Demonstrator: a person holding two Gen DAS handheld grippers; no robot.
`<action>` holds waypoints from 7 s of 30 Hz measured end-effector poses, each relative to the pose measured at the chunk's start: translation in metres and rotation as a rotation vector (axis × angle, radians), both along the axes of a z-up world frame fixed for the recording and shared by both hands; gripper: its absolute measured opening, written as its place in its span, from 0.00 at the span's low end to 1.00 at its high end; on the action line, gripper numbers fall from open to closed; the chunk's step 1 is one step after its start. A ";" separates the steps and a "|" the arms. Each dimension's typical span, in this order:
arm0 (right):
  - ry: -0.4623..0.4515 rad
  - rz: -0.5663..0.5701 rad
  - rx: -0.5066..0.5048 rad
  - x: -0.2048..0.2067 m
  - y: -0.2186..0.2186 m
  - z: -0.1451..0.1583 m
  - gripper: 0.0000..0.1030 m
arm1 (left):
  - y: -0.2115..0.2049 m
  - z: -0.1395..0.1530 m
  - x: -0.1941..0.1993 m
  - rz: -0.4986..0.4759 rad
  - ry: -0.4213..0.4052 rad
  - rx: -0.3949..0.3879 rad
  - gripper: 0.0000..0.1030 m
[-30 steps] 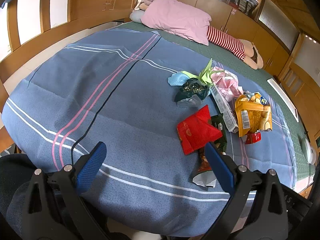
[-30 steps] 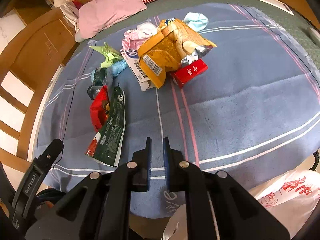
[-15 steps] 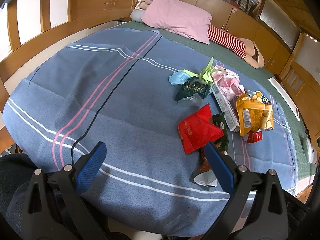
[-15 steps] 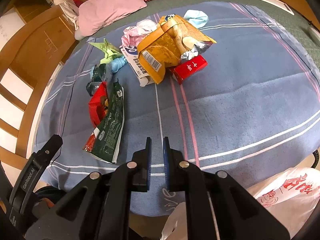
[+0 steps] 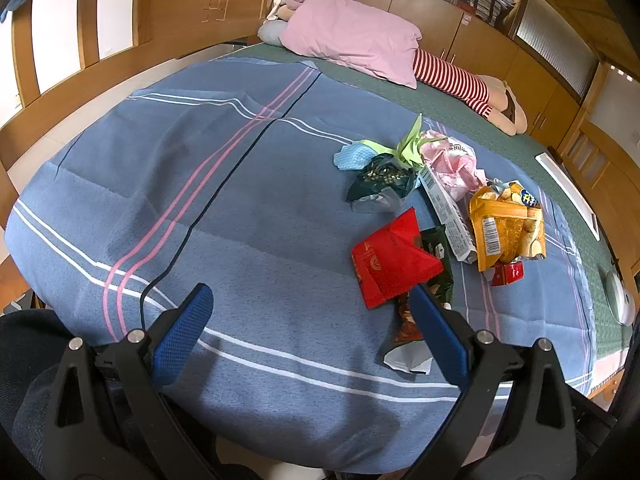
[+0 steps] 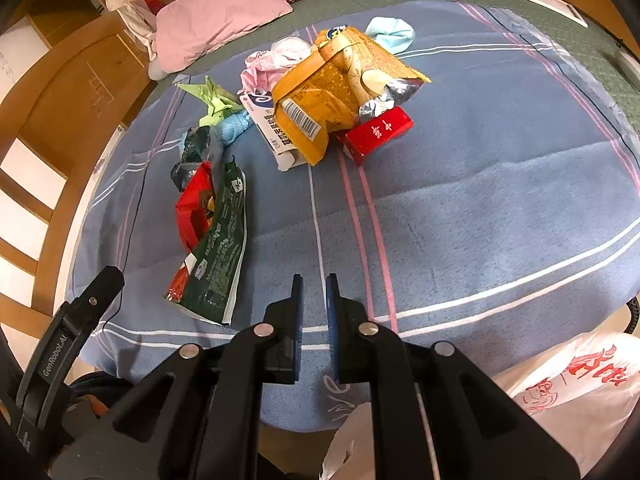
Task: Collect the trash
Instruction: 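Lower the right tool onto the green snack bag and close on it, then grasp the red wrapper with the left tool while the right lifts the green bag, then drop the green bag in the trash with the right while the left carries the wrapper, then release the red wrapper into the trash bag and return the left tool over the bed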
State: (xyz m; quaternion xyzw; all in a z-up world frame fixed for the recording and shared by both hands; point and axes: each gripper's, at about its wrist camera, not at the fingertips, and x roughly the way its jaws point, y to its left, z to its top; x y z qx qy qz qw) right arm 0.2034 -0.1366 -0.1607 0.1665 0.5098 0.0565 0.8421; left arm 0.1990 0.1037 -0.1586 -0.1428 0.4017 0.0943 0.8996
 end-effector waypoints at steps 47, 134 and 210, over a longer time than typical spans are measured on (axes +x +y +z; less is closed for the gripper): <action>-0.100 -0.080 0.020 -0.022 -0.060 0.031 0.12 | -0.041 -0.050 0.043 -0.313 0.127 -0.312 0.05; -0.094 -0.050 0.015 -0.005 -0.054 0.015 0.14 | 0.025 -0.026 0.066 0.096 0.080 -0.247 0.86; -0.100 -0.038 -0.038 -0.115 -0.102 0.072 0.74 | -0.041 0.013 -0.016 -0.240 -0.083 0.043 0.95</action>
